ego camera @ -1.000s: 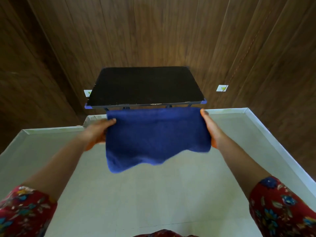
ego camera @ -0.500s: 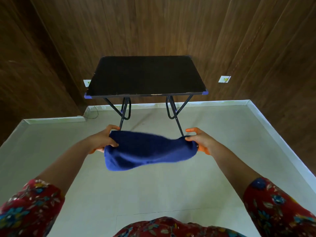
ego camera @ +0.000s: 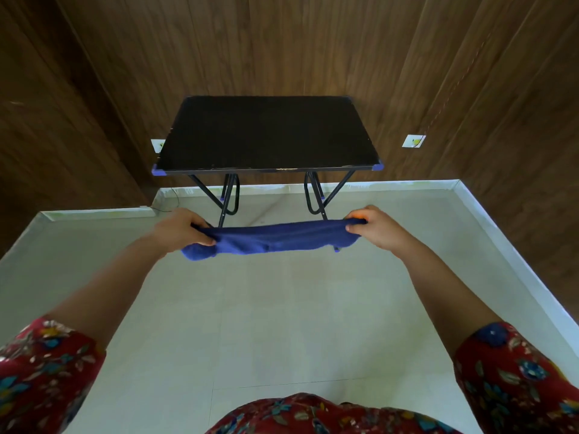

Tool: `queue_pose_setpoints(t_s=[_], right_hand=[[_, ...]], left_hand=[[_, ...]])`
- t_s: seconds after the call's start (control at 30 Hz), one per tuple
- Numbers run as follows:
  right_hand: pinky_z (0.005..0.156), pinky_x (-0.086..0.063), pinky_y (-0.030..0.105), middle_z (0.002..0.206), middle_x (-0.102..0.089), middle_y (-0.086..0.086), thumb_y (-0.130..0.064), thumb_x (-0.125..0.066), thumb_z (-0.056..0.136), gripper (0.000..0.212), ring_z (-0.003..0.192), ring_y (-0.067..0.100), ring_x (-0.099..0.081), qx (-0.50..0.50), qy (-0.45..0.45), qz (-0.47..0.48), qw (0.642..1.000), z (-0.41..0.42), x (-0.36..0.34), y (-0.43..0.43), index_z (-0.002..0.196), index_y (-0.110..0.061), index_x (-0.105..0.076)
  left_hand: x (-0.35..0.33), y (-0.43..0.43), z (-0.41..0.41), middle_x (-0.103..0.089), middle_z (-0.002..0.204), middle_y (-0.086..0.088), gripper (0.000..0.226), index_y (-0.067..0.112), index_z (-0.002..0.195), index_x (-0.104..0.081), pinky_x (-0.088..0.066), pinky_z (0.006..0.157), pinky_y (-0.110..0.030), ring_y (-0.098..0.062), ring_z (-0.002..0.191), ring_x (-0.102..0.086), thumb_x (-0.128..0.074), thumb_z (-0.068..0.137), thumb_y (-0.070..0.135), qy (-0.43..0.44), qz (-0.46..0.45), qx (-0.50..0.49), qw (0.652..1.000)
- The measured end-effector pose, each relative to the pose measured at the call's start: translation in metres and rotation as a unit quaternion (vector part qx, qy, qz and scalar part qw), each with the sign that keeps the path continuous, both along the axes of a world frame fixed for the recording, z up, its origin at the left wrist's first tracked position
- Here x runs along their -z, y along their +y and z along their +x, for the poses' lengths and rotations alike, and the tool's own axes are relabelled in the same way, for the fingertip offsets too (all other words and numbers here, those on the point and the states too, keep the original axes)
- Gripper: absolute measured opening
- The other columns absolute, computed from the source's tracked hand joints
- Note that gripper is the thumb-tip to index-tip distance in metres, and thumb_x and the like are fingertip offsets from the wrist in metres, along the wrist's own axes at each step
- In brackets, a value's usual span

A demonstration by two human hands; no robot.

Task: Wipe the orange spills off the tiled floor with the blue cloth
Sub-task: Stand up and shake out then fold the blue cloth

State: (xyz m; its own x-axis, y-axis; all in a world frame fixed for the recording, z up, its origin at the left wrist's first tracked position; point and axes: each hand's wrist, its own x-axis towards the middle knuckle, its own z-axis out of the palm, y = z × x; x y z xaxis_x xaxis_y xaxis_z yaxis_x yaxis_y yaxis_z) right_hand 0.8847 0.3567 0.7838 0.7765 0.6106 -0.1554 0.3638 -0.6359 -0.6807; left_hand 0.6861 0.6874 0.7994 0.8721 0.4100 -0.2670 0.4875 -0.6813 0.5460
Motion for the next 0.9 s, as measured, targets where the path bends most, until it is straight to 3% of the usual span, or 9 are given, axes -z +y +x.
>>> queue_pose_setpoints(t_s=[0.1, 0.17, 0.23, 0.33, 0.4, 0.47, 0.57, 0.73, 0.9], right_hand=[[0.099, -0.039, 0.030, 0.119, -0.052, 0.000, -0.014, -0.060, 0.094, 0.023, 0.111, 0.015, -0.049, 0.039, 0.039, 0.065, 0.996, 0.008, -0.008, 0.000, 0.116, -0.009, -0.065], [0.091, -0.044, 0.030, 0.109, -0.062, 0.002, -0.017, -0.056, 0.096, 0.015, 0.103, 0.017, -0.058, 0.070, 0.110, 0.138, 0.982, 0.008, -0.015, -0.002, 0.109, -0.014, -0.062], [0.081, -0.052, 0.029, 0.101, -0.066, 0.002, -0.024, -0.058, 0.096, 0.010, 0.096, 0.018, -0.063, 0.121, 0.164, 0.207, 0.957, 0.007, -0.018, -0.003, 0.102, -0.016, -0.060], [0.069, -0.054, 0.031, 0.102, -0.065, 0.002, -0.030, -0.055, 0.098, 0.015, 0.093, 0.023, -0.064, 0.145, 0.189, 0.201, 0.950, 0.003, -0.013, 0.001, 0.104, -0.016, -0.056], [0.066, -0.051, 0.031, 0.102, -0.063, 0.000, -0.031, -0.050, 0.100, 0.016, 0.094, 0.022, -0.061, 0.160, 0.192, 0.197, 0.948, -0.002, -0.010, 0.009, 0.108, -0.017, -0.053], [0.064, -0.049, 0.028, 0.100, -0.062, -0.002, -0.033, -0.048, 0.101, 0.018, 0.091, 0.018, -0.059, 0.184, 0.218, 0.221, 0.933, -0.010, -0.010, 0.019, 0.110, -0.017, -0.051], [0.058, -0.050, 0.023, 0.099, -0.061, 0.002, -0.033, -0.049, 0.101, 0.020, 0.085, 0.015, -0.060, 0.156, 0.267, 0.237, 0.921, -0.032, -0.015, 0.038, 0.112, -0.016, -0.049], [0.054, -0.053, 0.025, 0.092, -0.060, 0.005, -0.025, -0.052, 0.100, 0.016, 0.075, 0.017, -0.063, 0.044, 0.289, 0.261, 0.920, -0.080, -0.025, 0.081, 0.111, -0.014, -0.048], [0.077, -0.060, 0.034, 0.111, -0.065, 0.006, -0.022, -0.042, 0.104, 0.031, 0.092, 0.025, -0.071, -0.017, 0.344, 0.294, 0.892, -0.102, -0.040, 0.099, 0.130, -0.011, -0.053]], left_hand=[[-0.013, 0.008, 0.001, -0.063, 0.082, 0.000, 0.036, 0.012, 0.079, -0.069, -0.041, 0.070, -0.024, -0.018, 0.083, -0.057, -0.085, 0.064, 0.039, -0.029, -0.004, -0.011, 1.000], [-0.023, 0.006, -0.003, -0.067, 0.103, 0.006, 0.056, 0.014, 0.103, -0.070, -0.043, 0.085, -0.025, -0.014, 0.097, -0.061, -0.090, 0.056, 0.038, -0.043, -0.130, -0.063, 0.989], [-0.025, 0.005, -0.008, -0.074, 0.104, 0.000, 0.081, 0.018, 0.110, -0.068, -0.049, 0.082, -0.028, -0.016, 0.095, -0.069, -0.091, 0.038, 0.048, -0.061, -0.304, -0.099, 0.946], [-0.017, 0.004, -0.016, -0.074, 0.106, -0.003, 0.097, 0.020, 0.113, -0.065, -0.058, 0.071, -0.031, -0.018, 0.091, -0.072, -0.095, 0.025, 0.048, -0.080, -0.440, -0.114, 0.887], [-0.011, 0.001, -0.015, -0.073, 0.109, -0.006, 0.090, 0.016, 0.114, -0.066, -0.060, 0.072, -0.031, -0.019, 0.093, -0.071, -0.095, 0.033, 0.042, -0.081, -0.475, -0.133, 0.866], [-0.009, -0.008, -0.011, -0.071, 0.115, -0.009, 0.063, 0.012, 0.119, -0.064, -0.058, 0.078, -0.034, -0.024, 0.104, -0.067, -0.082, 0.062, 0.035, -0.081, -0.488, -0.162, 0.854], [-0.012, -0.030, -0.003, -0.073, 0.100, -0.007, 0.028, 0.015, 0.113, -0.062, -0.055, 0.075, -0.035, -0.023, 0.095, -0.065, -0.060, 0.088, 0.030, -0.080, -0.477, -0.189, 0.854], [-0.009, -0.069, 0.009, -0.064, 0.124, -0.010, 0.040, 0.012, 0.134, -0.050, -0.052, 0.080, -0.039, -0.025, 0.101, -0.065, -0.037, 0.103, 0.034, -0.091, -0.482, -0.179, 0.853], [-0.017, -0.085, 0.013, -0.069, 0.120, -0.006, 0.044, 0.022, 0.124, -0.061, -0.052, 0.092, -0.040, -0.021, 0.107, -0.067, -0.043, 0.096, 0.050, -0.111, -0.509, -0.116, 0.845]])
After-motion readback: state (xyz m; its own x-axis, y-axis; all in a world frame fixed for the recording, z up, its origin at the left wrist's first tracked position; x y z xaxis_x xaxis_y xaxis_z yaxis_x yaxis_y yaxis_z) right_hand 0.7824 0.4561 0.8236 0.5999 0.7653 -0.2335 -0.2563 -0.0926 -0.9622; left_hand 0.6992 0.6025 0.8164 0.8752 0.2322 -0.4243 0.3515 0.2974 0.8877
